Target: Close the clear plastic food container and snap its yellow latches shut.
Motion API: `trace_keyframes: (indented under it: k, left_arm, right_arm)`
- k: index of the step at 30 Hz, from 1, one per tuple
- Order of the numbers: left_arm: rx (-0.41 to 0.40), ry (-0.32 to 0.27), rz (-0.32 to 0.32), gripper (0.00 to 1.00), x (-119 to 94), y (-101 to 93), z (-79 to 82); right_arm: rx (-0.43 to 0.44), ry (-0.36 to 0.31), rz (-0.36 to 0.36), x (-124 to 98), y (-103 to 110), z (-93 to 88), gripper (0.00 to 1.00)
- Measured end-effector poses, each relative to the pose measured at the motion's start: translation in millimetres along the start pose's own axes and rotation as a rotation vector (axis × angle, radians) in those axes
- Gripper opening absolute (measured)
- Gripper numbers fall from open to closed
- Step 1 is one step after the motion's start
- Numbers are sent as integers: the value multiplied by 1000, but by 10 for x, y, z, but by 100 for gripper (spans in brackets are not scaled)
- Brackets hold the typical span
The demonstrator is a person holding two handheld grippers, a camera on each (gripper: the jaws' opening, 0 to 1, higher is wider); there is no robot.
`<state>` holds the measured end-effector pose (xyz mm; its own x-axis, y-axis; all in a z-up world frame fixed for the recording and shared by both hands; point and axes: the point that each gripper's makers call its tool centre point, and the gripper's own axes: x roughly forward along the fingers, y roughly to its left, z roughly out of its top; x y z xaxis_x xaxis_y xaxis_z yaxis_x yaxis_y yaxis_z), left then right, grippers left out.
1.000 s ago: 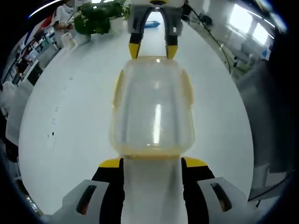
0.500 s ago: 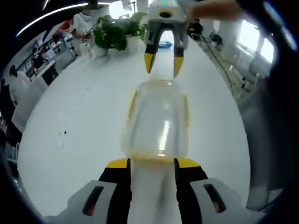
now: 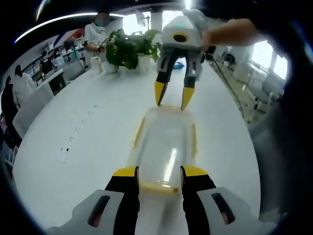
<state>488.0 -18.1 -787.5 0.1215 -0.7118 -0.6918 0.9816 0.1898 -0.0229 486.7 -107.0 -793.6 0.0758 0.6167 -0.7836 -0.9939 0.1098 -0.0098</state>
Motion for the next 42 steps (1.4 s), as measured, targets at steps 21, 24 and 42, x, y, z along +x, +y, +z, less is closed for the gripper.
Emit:
trace_keyframes:
  k: [21, 24, 42]
  left_arm:
    - [24, -25, -51, 34, 474, -120, 300]
    - [28, -41, -66, 32, 481, -173, 317]
    - [178, 28, -8, 40, 533, -343, 255]
  right_arm:
    - [-77, 6, 78, 398, 57, 339, 27]
    - [-78, -2, 86, 409, 2, 351, 31]
    - [-90, 73, 146, 459, -189, 304, 44]
